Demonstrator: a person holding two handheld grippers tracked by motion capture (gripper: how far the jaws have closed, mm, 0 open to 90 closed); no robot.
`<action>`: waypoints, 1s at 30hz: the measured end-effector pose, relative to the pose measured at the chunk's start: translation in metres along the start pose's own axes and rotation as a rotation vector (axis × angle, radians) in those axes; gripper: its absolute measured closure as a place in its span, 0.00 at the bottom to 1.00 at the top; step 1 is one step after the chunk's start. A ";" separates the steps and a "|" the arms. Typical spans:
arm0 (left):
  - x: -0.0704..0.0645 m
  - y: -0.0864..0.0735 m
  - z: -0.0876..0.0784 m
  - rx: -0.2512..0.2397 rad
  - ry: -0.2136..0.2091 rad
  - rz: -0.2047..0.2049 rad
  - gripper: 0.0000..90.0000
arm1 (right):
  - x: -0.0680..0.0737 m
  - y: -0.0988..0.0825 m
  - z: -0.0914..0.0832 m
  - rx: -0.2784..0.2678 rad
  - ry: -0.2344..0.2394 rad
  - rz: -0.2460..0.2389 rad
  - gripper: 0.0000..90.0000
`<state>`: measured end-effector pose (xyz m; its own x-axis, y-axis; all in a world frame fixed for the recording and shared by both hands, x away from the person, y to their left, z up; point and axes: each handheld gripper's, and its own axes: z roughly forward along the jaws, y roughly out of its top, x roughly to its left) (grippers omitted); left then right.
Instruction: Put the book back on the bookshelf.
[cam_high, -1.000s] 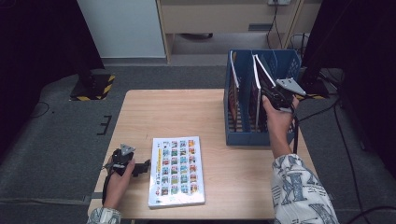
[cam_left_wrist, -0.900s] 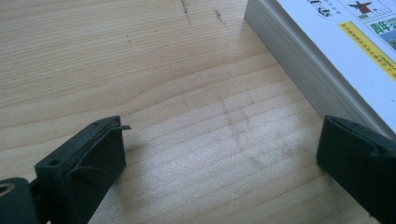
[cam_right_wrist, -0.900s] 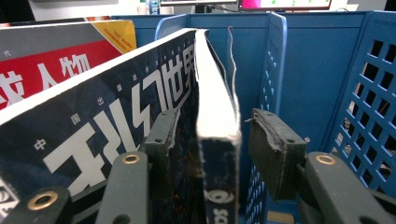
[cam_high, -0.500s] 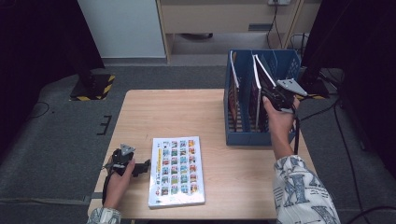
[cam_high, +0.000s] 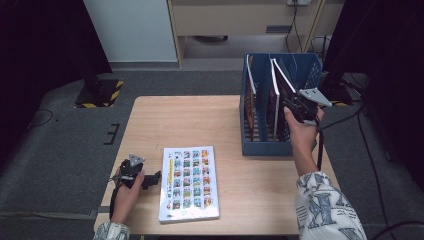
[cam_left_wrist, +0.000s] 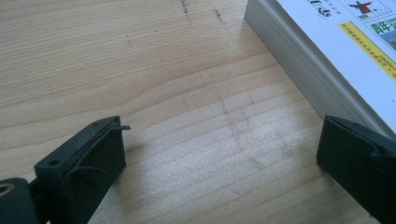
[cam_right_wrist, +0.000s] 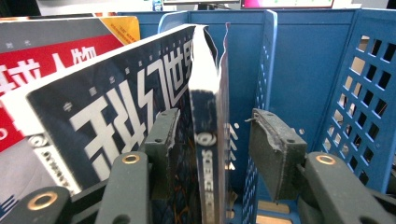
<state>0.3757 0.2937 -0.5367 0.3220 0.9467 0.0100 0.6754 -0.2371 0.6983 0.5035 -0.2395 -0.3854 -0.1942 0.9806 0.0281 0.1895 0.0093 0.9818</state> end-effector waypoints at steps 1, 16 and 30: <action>0.000 0.000 0.000 0.000 0.000 0.000 0.00 | 0.000 0.000 -0.001 0.003 0.003 0.000 0.59; 0.000 0.000 0.000 0.000 0.000 0.000 0.00 | 0.003 -0.010 -0.014 0.019 0.021 -0.026 0.71; 0.000 0.000 0.000 0.000 0.000 0.000 0.00 | 0.018 -0.010 -0.025 0.017 0.070 -0.075 0.77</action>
<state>0.3758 0.2936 -0.5367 0.3215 0.9469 0.0099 0.6757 -0.2367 0.6982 0.4742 -0.2268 -0.3898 -0.2754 0.9608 -0.0315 0.1878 0.0860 0.9784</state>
